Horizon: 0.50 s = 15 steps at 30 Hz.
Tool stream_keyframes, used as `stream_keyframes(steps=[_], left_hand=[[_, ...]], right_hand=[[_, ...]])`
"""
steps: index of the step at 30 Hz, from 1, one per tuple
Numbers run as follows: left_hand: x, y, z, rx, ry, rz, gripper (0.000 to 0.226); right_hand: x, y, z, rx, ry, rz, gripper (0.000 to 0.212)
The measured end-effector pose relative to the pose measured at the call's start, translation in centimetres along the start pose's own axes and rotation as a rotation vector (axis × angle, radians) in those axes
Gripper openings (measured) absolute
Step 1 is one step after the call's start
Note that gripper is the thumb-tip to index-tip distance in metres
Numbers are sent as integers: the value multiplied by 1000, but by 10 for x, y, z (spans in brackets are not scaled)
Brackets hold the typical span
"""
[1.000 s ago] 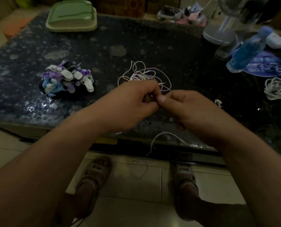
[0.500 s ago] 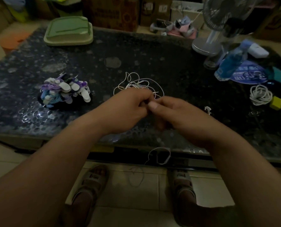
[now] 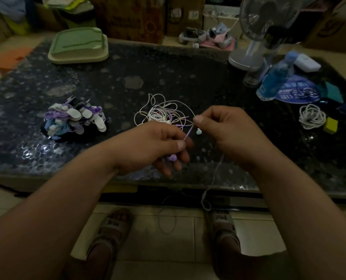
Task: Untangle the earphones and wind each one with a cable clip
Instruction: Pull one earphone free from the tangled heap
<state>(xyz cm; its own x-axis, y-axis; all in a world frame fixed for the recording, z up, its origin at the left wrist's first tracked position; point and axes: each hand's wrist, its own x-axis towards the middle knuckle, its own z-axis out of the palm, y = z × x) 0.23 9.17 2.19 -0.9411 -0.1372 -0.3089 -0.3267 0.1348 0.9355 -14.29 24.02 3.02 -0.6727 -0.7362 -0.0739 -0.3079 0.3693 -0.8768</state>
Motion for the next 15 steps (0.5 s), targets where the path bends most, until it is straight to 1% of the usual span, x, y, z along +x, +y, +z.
stream_keyframes(steps=[3, 8, 11, 15], left_hand=[[-2, 4, 0, -118, -21, 1, 23], [-1, 6, 2, -336, -62, 27, 36], [0, 7, 0, -377, -77, 27, 42], [1, 7, -2, -365, -102, 11, 44]], right_hand=[[1, 1, -1, 49, 34, 0, 22], [3, 5, 0, 294, -10, 75, 20], [5, 6, 0, 375, -29, 110, 19], [5, 3, 1, 472, -46, 136, 19]])
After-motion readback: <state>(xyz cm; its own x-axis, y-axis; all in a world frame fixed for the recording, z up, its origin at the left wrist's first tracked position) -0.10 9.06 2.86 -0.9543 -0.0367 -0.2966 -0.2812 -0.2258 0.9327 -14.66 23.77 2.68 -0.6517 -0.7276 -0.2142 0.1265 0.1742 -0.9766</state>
